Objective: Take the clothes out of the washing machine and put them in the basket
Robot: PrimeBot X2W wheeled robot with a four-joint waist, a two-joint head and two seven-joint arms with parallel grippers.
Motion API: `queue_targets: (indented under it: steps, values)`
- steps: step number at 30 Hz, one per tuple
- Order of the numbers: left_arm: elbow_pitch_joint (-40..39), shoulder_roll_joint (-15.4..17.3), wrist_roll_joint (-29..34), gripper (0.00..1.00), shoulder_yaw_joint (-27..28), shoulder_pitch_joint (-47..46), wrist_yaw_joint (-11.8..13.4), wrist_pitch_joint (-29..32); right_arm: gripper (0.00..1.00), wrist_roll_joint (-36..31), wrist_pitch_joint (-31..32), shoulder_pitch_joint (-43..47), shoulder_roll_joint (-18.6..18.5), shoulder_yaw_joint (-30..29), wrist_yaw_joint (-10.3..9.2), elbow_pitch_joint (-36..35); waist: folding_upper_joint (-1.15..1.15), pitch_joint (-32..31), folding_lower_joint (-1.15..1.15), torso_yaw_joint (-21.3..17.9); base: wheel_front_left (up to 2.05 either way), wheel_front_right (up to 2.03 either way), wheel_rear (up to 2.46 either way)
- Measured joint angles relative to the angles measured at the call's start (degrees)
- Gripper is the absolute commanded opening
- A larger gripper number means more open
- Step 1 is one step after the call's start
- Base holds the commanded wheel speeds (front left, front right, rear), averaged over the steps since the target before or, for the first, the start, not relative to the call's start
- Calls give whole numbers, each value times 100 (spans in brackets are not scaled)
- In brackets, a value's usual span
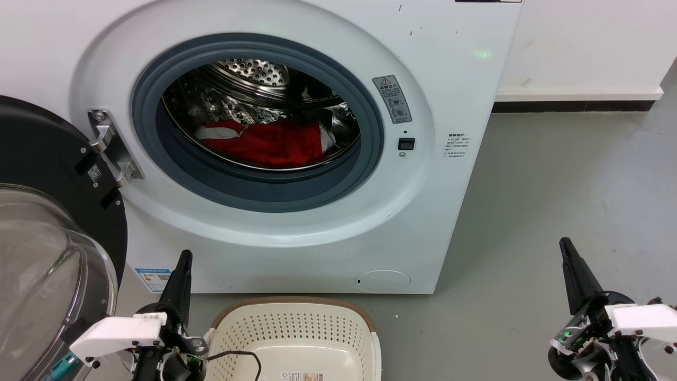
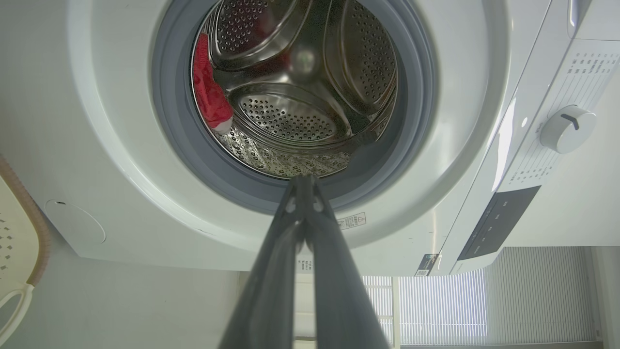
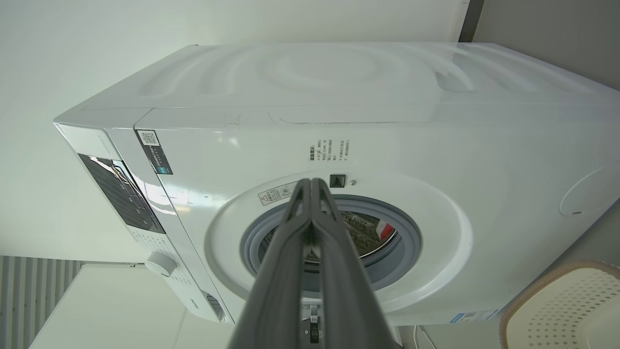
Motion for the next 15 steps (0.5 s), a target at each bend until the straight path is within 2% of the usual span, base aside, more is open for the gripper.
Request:
queue_targets:
  steps: [15]
  values:
    - [0,0,0,0,0,0,0,0,0,0,-1,0,0,0,0,0,0,0,0,0,0,0,0]
